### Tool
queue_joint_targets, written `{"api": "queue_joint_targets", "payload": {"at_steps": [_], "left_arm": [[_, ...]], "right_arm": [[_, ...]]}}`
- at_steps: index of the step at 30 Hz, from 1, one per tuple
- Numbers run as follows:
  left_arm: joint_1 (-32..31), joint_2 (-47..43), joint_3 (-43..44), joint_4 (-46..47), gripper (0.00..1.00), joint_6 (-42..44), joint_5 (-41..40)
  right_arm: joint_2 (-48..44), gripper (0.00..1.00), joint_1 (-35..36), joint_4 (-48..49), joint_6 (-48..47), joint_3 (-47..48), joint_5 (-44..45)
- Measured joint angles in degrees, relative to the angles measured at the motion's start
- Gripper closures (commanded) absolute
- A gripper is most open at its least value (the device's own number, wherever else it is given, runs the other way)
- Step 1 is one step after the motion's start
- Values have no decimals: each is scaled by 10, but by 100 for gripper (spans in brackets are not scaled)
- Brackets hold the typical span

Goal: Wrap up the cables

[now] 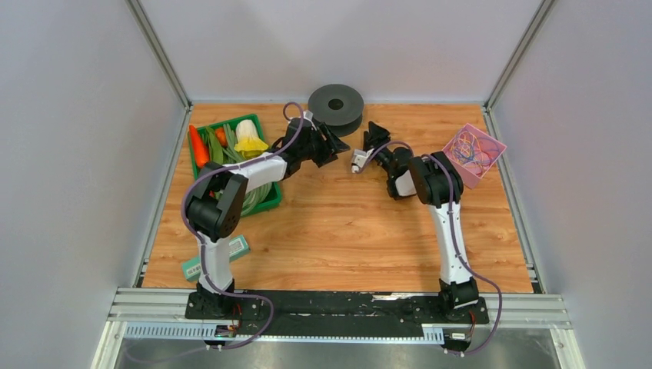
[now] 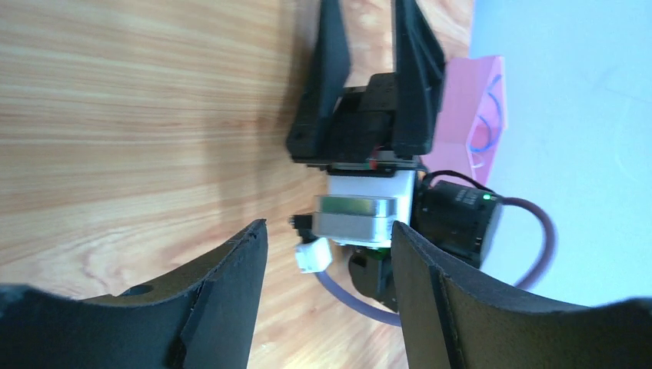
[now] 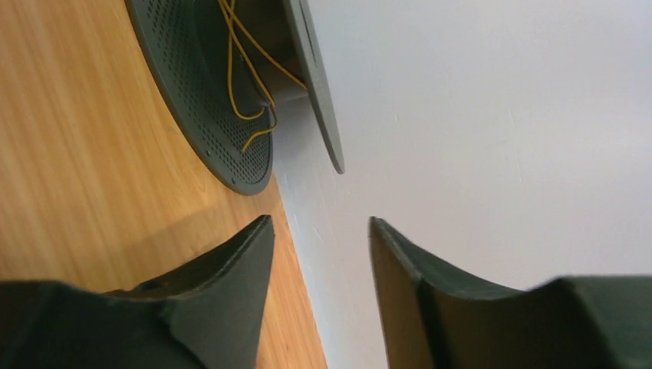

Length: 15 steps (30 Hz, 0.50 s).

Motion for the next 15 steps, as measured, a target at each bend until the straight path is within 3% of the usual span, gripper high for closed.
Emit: {"api": "queue_joint_targets", "payload": {"at_steps": [3,8,15], "left_arm": [[-6,-36,-2,-9,32,23,0],[-10,-121,-17,-60,31,82,-9],[-11,-309,-35,-172,29,203,-16]], "right_arm": [[-26,18,-1,13,-1,-35,8],[-111,1,-2,-9,18,-130,15],[-302,0,-4,-41,48,-235,25]]}}
